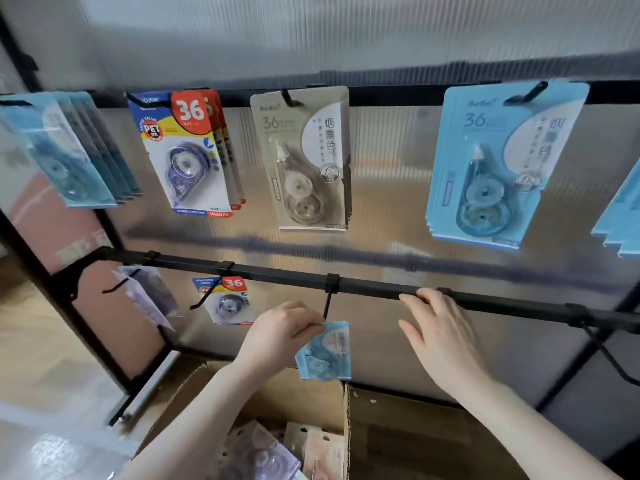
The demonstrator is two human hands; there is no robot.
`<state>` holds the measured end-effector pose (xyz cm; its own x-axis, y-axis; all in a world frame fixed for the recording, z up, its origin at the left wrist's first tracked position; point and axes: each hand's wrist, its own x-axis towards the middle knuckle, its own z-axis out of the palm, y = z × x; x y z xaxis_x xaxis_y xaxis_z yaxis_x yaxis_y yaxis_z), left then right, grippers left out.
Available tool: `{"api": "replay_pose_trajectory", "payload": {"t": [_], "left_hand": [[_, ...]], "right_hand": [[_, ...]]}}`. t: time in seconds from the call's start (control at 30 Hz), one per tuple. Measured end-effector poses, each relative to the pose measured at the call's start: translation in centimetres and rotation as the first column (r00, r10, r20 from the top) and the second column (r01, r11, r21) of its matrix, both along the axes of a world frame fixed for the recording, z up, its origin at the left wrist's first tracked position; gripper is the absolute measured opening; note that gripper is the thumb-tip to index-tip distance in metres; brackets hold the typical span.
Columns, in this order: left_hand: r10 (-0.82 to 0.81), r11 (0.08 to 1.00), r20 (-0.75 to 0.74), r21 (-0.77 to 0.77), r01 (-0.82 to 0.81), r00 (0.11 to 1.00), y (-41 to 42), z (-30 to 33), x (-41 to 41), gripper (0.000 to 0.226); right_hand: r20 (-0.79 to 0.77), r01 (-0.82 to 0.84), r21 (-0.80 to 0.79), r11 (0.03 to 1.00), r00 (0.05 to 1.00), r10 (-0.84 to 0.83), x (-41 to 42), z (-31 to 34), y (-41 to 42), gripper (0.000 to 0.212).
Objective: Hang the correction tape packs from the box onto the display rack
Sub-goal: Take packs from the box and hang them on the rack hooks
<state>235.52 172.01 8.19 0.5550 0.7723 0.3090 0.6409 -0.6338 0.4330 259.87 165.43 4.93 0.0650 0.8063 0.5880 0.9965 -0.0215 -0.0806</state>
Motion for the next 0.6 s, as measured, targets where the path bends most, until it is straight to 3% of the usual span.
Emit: {"api": "replay_pose_trajectory", "payload": {"t": [0.2,0.4,0.6], "left_hand": [[-0.033,0.999,-0.029,0.0,0.033,0.999,-0.5,1.1,0.2,0.044],[-0.104,0.993,-0.075,0.05,0.108,0.992,-0.6,3.0,2.3,0.033],[-0.21,0.976,0.069,0.07,0.205,0.975,-0.9,4.9,5.9,0.044]], "right_hand": [[0.024,0.008,-0.006,1.0,1.0,-0.008,-0.1,1.4,-0.6,0.039],[0.038,0.084,-0.041,0.996,0.996,-0.083,2.4,2.8,-2.4,0.039],[0.004,0.242,-0.139,0.96,0.97,-0.244,5.8,3.7,-4.9,0.036]]}}
